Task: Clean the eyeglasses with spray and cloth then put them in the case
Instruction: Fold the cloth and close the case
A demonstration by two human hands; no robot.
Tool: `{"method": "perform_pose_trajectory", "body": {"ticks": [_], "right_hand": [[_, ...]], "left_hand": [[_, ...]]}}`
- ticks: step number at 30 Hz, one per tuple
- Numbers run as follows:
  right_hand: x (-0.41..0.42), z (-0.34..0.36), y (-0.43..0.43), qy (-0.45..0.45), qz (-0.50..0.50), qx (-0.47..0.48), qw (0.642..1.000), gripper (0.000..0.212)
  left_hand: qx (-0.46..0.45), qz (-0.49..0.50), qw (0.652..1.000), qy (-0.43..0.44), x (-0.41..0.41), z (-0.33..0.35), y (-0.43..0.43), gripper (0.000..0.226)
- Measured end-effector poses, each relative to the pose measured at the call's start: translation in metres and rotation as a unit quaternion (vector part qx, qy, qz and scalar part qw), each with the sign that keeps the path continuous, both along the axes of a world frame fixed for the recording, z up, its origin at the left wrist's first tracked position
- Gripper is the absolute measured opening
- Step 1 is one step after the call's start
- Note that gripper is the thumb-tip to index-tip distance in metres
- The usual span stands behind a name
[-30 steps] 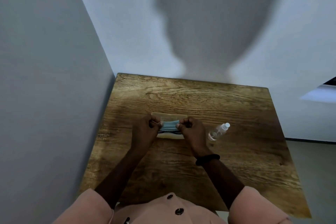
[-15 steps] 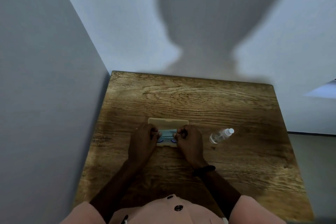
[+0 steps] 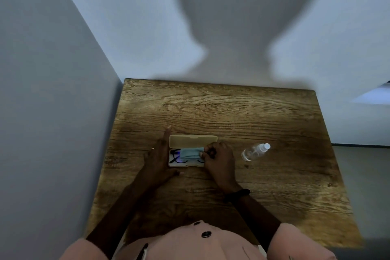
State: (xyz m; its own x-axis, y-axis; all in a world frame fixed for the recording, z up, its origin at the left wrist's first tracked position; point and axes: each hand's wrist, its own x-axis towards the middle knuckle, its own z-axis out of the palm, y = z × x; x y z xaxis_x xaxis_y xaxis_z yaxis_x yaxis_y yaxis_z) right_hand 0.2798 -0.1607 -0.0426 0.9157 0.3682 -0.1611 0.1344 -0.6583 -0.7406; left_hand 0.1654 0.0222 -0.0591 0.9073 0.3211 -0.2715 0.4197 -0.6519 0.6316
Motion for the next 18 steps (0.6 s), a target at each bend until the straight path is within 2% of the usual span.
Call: {"method": "perform_pose_trajectory", "body": {"ticks": [3,6,9,11,15,18], "right_hand": [[0.002,0.002,-0.002,0.007,0.011,0.003,1.000,0.022],[0.001,0.003,-0.007,0.034,-0.004,0.053,0.998,0.020],[-0.003,0.007,-0.021,0.025,-0.020,0.094,0.995,0.028],[-0.006,0.010,-0.030,-0.017,0.002,0.080,0.997,0.049],[-0.003,-0.001,-0.040,-0.045,0.121,0.058,0.990,0.109],[0.005,-0.014,-0.042,-0.030,0.183,0.049,0.981,0.126]], "left_hand": [[0.008,0.002,1.000,0.009,0.001,-0.003,0.001,0.138],[0.007,0.005,1.000,-0.005,0.001,-0.002,0.002,0.134],[0.010,0.007,1.000,-0.014,0.000,-0.001,0.002,0.125],[0.011,0.015,1.000,-0.009,-0.001,-0.003,0.001,0.120],[0.016,0.032,0.999,-0.013,-0.003,-0.010,0.004,0.105],[0.019,0.028,0.999,-0.005,-0.003,-0.009,0.003,0.104]]}}
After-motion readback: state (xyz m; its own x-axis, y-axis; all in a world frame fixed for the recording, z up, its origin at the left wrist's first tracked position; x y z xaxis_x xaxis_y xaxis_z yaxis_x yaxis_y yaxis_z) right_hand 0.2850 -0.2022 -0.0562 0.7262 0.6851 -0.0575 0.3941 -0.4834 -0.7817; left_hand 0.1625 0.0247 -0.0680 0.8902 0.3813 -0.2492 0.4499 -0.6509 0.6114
